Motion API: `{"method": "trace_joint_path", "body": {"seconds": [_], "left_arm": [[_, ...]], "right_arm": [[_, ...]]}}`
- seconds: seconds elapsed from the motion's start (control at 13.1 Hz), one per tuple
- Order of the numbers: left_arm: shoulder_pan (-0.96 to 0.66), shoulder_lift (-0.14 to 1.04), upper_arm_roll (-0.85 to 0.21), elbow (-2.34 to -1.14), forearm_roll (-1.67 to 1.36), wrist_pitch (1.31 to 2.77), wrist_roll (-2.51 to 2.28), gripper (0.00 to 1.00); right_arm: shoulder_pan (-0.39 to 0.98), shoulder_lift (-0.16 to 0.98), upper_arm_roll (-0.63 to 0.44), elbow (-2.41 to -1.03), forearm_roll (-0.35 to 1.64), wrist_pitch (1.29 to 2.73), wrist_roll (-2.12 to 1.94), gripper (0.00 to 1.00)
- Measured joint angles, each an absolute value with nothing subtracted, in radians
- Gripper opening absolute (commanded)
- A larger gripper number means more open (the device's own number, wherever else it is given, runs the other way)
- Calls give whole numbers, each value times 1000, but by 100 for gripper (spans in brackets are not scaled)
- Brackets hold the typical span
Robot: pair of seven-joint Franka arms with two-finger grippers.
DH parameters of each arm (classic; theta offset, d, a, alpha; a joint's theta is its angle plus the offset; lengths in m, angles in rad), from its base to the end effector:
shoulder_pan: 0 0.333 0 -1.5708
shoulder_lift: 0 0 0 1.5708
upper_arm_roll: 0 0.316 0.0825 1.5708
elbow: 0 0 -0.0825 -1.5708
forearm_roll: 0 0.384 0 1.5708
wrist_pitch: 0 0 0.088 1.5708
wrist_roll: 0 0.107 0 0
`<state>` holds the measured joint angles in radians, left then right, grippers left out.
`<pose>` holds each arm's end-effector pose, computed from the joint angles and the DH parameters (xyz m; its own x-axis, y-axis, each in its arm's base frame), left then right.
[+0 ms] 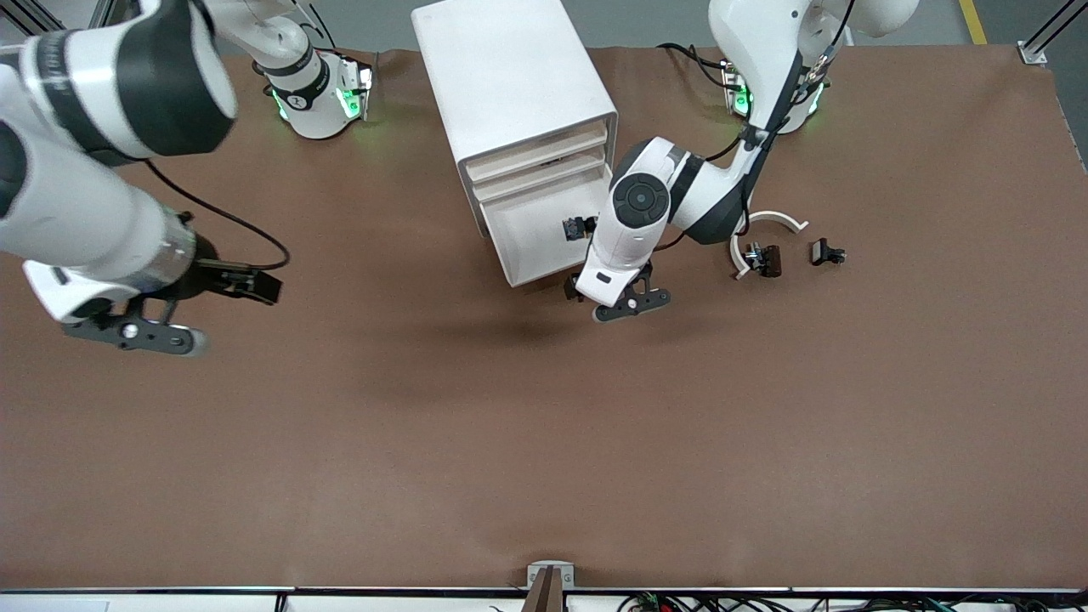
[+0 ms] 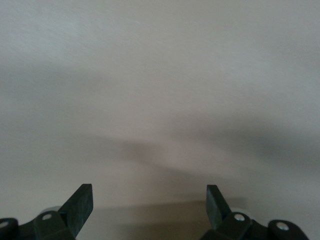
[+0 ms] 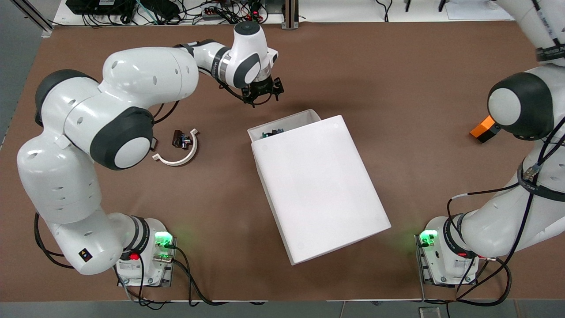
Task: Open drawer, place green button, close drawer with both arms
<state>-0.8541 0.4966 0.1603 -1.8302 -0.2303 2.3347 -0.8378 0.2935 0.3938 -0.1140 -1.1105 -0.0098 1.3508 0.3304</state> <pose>0.4916 -0.4231 0.2655 0.9592 0.2762 -0.0607 0.2801 -0.9574 0.0707 0.6319 0.1302 0.5831 0.9805 -0.1515 -0.1249 -0.1395 -0.9852 0.0993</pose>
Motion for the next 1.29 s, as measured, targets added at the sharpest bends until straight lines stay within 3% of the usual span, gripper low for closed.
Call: {"method": "trace_joint_path", "body": {"seconds": [0.91, 1.29], "left_arm": [[-855, 558, 46, -1828, -236, 2370, -854, 100], [-855, 566, 5, -1828, -236, 2370, -936, 100]], "right_arm": [[9, 220, -113, -1374, -29, 1399, -52, 100], [-27, 213, -112, -1391, -29, 1400, -86, 100]]}}
